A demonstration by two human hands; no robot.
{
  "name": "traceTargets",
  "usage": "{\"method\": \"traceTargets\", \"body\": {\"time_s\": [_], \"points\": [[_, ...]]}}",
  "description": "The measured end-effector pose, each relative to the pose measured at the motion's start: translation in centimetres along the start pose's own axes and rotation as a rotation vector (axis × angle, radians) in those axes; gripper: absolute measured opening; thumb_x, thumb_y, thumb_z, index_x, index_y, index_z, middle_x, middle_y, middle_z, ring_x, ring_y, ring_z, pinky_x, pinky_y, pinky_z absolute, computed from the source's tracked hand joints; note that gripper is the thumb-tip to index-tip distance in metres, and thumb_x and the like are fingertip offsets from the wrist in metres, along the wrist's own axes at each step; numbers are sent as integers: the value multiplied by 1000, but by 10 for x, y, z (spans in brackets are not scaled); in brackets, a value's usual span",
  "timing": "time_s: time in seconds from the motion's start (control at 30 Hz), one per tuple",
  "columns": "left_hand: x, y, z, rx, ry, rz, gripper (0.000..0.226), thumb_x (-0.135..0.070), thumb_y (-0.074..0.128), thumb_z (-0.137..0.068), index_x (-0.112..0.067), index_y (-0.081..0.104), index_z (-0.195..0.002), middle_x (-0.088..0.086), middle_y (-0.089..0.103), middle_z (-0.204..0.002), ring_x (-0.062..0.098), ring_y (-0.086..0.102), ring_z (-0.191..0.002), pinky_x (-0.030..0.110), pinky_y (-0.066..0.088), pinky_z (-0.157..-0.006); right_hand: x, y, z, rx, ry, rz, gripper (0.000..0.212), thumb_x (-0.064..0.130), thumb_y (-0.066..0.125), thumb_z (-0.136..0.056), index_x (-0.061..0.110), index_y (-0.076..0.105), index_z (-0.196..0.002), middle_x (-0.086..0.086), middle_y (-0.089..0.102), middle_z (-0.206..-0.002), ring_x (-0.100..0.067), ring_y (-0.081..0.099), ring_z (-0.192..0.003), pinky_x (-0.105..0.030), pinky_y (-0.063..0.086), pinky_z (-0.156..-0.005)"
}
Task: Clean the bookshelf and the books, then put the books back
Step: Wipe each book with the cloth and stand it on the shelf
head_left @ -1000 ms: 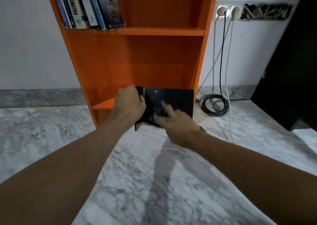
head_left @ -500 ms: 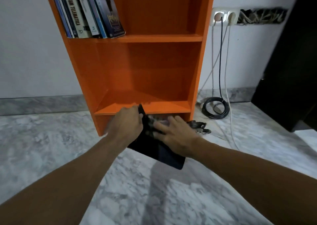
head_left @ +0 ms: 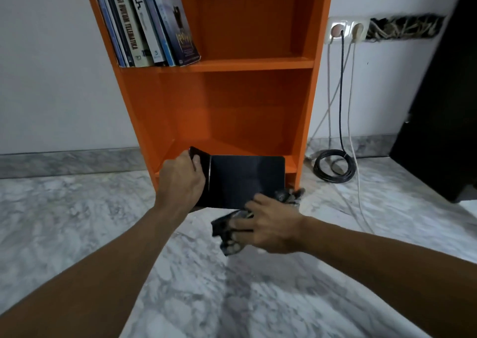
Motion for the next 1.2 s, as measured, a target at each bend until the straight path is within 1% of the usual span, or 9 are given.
{"method": "traceTargets", "body": {"time_s": [0.13,0.27,0.47,0.57,0.67,0.77,0.87,1.07,1.2], "points": [[0,4,1,57,-23,55,27,-18,44,-102,-4,59,-86,9,56,-73,29,55,-69,32,38,-65,-88,-46,-6,-259,371,12,39,17,36,-86,19,66,-111,-8,63,-127,-34,59,-77,-41,39,-67],[-22,-3,3,-20,40,160,30,-17,48,-100,-10,51,-70,0,51,-61,22,50,-59,26,30,-59,-103,-38,-27,-120,516,194,35,17,38,-94,15,66,-116,-8,55,-137,-39,57,-91,-42,31,-73],[-3,-9,12,-47,-50,238,29,-16,50,-99,-9,55,-71,1,54,-63,17,51,-59,26,34,-51,12,-1,-10,-148,2,-5,22,21,51,-95,22,72,-88,3,66,-107,-32,60,-80,-38,37,-71],[-5,-23,-8,-142,-156,299,31,-17,49,-99,-10,54,-69,-4,51,-61,8,47,-57,13,33,-47,53,-1,-6,-1,-173,-128,15,29,56,-95,28,70,-100,6,66,-114,-25,61,-80,-34,38,-73],[0,-20,-13,-123,-177,327,30,-18,50,-99,-14,54,-70,-6,51,-63,5,46,-58,14,29,-48,3,-32,-13,-154,18,-99,30,20,57,-85,26,67,-113,2,61,-130,-28,61,-86,-38,45,-71],[14,-7,-9,-73,-270,413,33,-20,52,-99,-12,52,-66,-4,47,-61,9,43,-55,24,30,-50,-83,-61,-13,-409,464,-65,29,9,61,-76,20,71,-101,-4,65,-125,-31,55,-64,-36,34,-57],[14,5,-14,-61,-318,584,43,-20,55,-96,-15,36,-58,-1,34,-58,18,33,-54,31,25,-57,-119,-54,-20,-356,752,-24,29,10,70,-74,17,72,-103,-12,67,-112,-31,52,-66,-37,35,-56],[32,-5,-19,-177,-428,601,41,-21,52,-98,-14,39,-59,-2,35,-57,12,32,-50,21,29,-47,16,14,-14,185,142,-275,20,20,60,-89,21,66,-108,-7,65,-112,-32,58,-82,-41,46,-73],[45,4,-12,-129,-461,637,32,-23,55,-96,-6,55,-69,1,45,-62,15,43,-55,28,34,-56,-25,-34,-3,-322,452,-421,38,7,74,-67,22,73,-103,-3,70,-107,-29,62,-69,-34,50,-62]]}}
Point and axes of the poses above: each hand's wrist, its own z-axis away from the middle knuckle, its own y-axis out of the palm, x = y × z, the point moved 9 cm from there along -z, towards the middle knuckle
